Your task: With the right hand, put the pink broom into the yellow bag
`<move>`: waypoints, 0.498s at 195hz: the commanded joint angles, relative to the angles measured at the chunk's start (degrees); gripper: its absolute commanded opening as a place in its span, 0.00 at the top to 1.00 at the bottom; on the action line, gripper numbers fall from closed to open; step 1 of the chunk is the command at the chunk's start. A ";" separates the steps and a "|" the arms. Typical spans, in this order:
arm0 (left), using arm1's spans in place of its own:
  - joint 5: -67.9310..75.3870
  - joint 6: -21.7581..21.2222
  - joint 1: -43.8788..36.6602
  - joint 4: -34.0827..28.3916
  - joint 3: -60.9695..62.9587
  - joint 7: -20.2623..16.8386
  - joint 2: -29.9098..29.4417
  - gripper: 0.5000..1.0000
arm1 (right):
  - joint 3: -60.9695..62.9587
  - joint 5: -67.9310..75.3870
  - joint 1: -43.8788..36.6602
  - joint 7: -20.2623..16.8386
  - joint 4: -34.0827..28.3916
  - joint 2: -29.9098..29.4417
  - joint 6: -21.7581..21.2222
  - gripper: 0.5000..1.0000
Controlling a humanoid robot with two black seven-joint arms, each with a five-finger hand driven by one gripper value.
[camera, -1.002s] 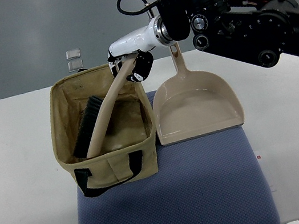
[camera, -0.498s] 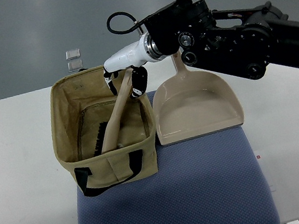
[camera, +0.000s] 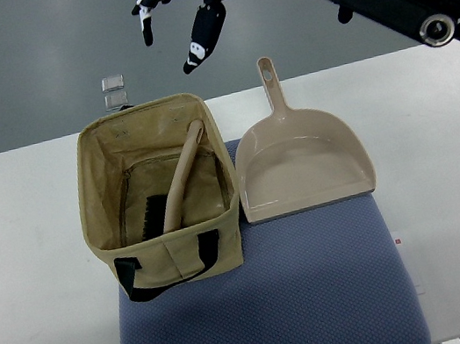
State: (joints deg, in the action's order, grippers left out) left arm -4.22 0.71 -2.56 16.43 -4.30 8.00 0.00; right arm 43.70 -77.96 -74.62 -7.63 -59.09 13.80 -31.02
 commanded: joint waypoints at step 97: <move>0.01 -0.09 0.01 0.53 0.08 0.00 0.00 0.00 | 31.89 44.12 31.73 13.60 0.73 -3.70 24.52 0.14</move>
State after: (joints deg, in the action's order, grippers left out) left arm -4.22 0.64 -2.54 16.95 -4.13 8.00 0.00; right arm 75.43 -41.13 -47.05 1.54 -58.65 10.61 -9.43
